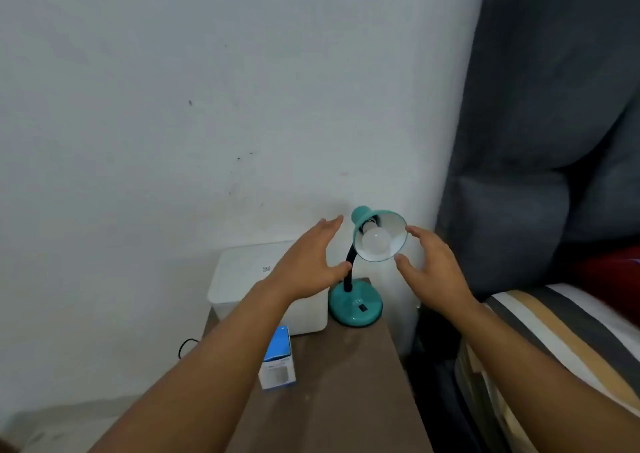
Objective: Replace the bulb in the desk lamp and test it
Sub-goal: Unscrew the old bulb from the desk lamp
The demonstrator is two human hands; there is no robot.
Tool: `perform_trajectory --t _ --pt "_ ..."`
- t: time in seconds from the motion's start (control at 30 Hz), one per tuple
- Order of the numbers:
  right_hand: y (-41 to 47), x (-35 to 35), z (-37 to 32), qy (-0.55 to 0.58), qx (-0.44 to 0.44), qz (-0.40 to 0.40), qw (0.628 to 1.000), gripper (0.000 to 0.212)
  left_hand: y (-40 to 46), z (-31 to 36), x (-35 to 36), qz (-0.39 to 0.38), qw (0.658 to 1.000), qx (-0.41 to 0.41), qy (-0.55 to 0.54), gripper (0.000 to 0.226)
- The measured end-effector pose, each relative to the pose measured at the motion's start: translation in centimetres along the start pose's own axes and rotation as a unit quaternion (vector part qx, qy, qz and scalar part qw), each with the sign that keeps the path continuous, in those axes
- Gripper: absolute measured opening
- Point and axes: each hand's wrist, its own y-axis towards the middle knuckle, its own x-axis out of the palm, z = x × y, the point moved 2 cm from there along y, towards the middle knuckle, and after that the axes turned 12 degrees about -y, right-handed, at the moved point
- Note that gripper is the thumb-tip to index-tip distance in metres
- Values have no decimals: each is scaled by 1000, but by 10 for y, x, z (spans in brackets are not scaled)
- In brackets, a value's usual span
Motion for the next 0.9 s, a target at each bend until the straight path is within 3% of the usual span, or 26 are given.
perform_trajectory --t 0.03,0.1,0.43,0.9 --pt "-2 2 -1 0 13 -1 1000 60 -2 0 1 -15 1000 1 4 91" --pt "-10 4 60 19 96 6 995 62 33 8 56 -104 994 -11 14 97" --pt "8 20 42 32 81 -11 996 75 53 12 56 -57 997 55 11 115" --pt "28 55 45 78 93 18 992 74 79 -18 71 -50 988 132 60 97"
